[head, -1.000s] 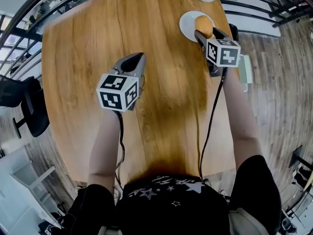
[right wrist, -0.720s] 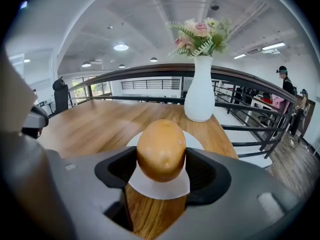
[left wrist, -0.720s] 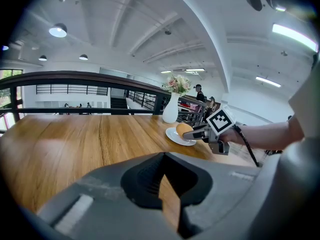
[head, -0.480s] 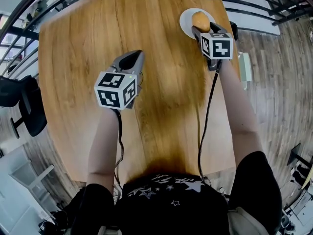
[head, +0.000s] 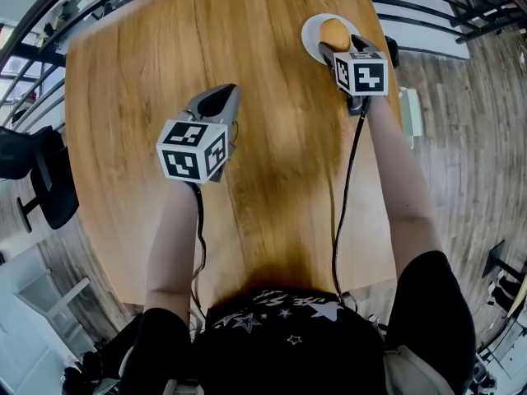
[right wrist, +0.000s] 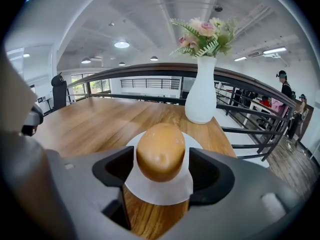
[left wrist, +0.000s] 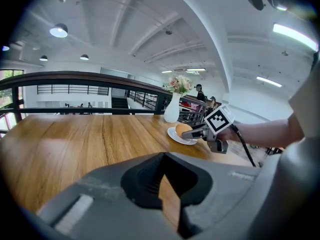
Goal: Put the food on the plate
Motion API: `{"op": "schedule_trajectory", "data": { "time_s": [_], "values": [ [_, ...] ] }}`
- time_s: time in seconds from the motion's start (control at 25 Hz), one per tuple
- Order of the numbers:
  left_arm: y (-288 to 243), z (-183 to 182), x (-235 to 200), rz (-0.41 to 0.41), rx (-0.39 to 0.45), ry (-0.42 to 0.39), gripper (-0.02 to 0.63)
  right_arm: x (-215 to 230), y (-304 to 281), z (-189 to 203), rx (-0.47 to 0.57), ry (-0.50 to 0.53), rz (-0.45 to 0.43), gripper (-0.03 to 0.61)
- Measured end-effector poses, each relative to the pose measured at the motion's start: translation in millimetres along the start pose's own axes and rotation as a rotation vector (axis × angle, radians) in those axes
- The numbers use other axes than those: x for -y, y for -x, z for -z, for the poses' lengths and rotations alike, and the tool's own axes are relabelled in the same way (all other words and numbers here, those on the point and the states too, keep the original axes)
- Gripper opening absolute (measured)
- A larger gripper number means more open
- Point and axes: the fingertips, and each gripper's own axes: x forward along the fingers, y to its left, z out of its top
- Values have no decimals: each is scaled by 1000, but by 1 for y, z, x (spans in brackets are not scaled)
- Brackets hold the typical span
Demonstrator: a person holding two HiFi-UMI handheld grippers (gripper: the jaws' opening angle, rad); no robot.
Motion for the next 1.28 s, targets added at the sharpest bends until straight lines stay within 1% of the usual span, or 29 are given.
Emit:
{"op": "schedule_trajectory", "data": {
  "time_s": [0.24, 0.52, 0.72, 0.88, 1.04, 1.28],
  "values": [
    [13, -1, -3, 0, 9, -2, -2, -13, 7, -4, 13, -21, -27, 386],
    [32, -8, 5, -6, 28, 5, -2, -20, 32, -12, 28, -49, -31, 388],
    [59, -7, 15, -17, 45, 3, -2, -35, 60, -17, 54, -60, -40, 386],
    [82, -1, 23, -23, 39, -16, -2, -45, 82, -19, 72, -75, -48, 367],
    [108, 5, 27, -26, 51, -7, -2, -61, 111, -23, 109, -98, -45, 348],
    [137, 7, 46, 8, 82, -4, -2, -80, 163, -27, 161, -103, -29, 301]
  ]
}}
